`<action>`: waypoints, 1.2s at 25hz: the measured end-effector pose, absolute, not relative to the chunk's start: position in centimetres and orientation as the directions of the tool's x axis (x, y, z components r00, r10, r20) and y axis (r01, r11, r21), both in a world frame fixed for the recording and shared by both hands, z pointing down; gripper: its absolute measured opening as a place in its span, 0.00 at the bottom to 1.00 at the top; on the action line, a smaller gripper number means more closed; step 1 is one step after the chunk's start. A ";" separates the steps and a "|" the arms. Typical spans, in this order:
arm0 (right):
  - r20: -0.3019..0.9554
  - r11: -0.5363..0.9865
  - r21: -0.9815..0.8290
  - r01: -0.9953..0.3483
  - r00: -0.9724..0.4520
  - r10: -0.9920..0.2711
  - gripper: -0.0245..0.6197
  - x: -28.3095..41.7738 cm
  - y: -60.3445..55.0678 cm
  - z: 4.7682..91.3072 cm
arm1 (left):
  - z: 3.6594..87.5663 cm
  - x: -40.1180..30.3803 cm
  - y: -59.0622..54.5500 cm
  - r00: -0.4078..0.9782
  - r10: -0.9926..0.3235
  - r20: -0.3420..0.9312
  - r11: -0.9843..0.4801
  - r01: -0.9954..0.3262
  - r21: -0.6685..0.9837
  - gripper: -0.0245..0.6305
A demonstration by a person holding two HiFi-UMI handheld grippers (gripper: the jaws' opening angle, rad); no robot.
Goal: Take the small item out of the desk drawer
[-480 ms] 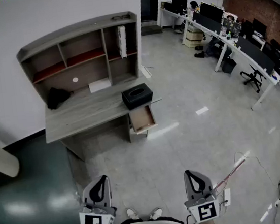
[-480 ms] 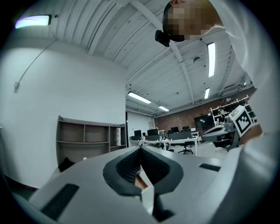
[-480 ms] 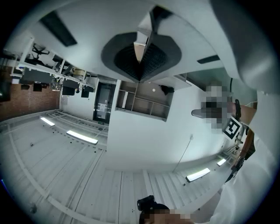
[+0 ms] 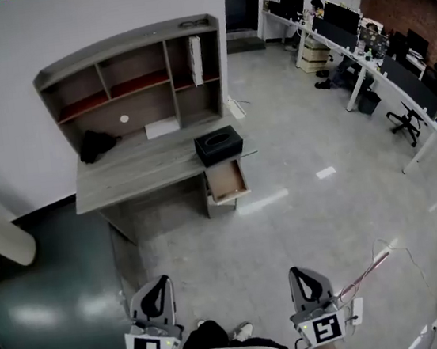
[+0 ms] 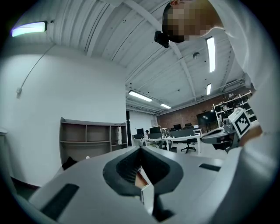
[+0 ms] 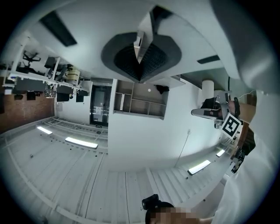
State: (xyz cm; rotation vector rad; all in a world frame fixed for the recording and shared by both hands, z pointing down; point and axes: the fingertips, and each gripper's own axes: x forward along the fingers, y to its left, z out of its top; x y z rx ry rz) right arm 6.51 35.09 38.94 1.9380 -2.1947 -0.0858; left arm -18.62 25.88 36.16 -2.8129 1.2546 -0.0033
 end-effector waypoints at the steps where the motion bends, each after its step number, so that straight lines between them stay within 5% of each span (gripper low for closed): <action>1: 0.124 0.133 0.181 -0.974 -0.112 -0.986 0.07 6.8 35.0 39.4 | 36.6 -18.6 26.0 0.663 -0.748 -0.010 -0.662 -0.748 -0.052 0.06; 7: 0.182 0.154 0.172 -0.973 -0.122 -0.976 0.07 8.0 33.6 41.1 | 38.9 -17.8 24.9 0.650 -0.757 0.066 -0.653 -0.757 -0.035 0.06; 30: 0.235 0.060 0.279 -0.958 0.008 -0.972 0.07 14.0 9.5 39.1 | 41.8 -7.2 -2.7 0.776 -0.630 0.017 -0.773 -0.629 0.082 0.06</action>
